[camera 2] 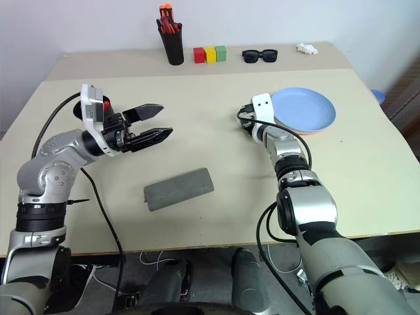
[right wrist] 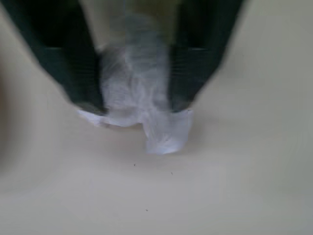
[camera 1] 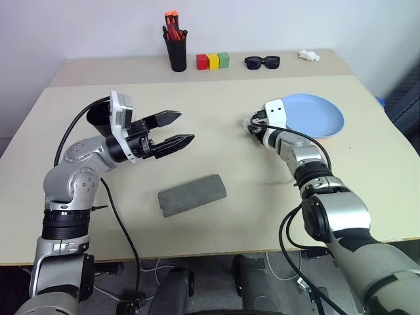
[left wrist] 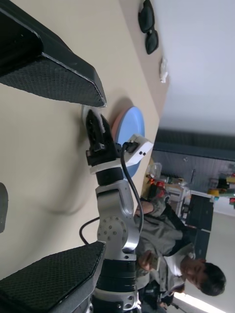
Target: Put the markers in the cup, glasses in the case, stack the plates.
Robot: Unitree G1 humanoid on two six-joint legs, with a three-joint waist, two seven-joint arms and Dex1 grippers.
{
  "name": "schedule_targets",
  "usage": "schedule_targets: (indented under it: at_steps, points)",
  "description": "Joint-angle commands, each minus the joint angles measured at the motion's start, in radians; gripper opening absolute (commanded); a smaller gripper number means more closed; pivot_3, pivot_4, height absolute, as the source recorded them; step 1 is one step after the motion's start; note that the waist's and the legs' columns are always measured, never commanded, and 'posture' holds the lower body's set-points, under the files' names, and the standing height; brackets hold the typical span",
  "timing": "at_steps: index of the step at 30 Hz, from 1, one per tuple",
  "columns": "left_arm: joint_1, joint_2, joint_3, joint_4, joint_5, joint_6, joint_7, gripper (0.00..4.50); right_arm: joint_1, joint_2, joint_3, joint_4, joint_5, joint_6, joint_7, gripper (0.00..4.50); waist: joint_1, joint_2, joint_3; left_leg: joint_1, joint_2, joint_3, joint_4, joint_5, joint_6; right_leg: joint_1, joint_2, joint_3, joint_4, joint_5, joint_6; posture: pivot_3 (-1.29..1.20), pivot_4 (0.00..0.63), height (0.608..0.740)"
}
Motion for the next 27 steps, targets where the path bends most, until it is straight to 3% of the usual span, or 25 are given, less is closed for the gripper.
schedule_targets:
  at_steps: [1,10,19,26,27]
  points:
    - [-0.008,0.011,0.024,-0.043,-0.022,0.004,0.011,4.50,-0.025,-0.002,0.000,-0.001,-0.006,-0.016,0.006,0.04,0.000,0.000,0.000,0.000,0.000,0.000,0.000,0.000,0.000,0.000,0.000,0.000,0.000,0.000,0.000,0.00,0.150,0.740]
    - [-0.021,0.004,0.016,-0.067,-0.027,0.022,0.039,4.50,-0.048,-0.046,-0.050,-0.056,0.037,0.026,0.053,0.04,0.001,0.000,0.000,0.000,0.000,0.000,0.000,0.000,0.000,0.000,0.000,0.000,0.000,0.000,0.000,0.00,0.150,0.740]
    - [-0.044,-0.009,0.012,-0.062,-0.032,0.031,0.057,4.50,-0.132,-0.273,-0.222,-0.117,0.171,0.084,0.042,0.04,0.004,0.001,0.000,-0.001,0.000,0.000,-0.001,0.000,0.000,0.000,0.000,0.000,-0.001,0.000,0.000,0.00,0.150,0.740]
    - [-0.069,-0.014,0.009,-0.031,-0.029,0.024,0.042,4.50,-0.069,-0.313,-0.174,-0.052,0.099,0.036,0.019,0.04,-0.007,0.000,0.000,0.001,0.001,0.002,-0.002,0.000,0.000,0.001,0.000,0.001,-0.001,0.000,0.000,0.00,0.150,0.740]
    - [-0.064,-0.010,0.010,-0.030,-0.028,0.024,0.035,4.50,-0.061,-0.298,-0.172,-0.047,0.102,0.033,0.026,0.38,-0.008,0.000,0.000,0.001,0.001,0.002,-0.002,0.000,0.000,0.001,0.000,0.001,-0.001,0.000,0.000,0.00,0.150,0.740]
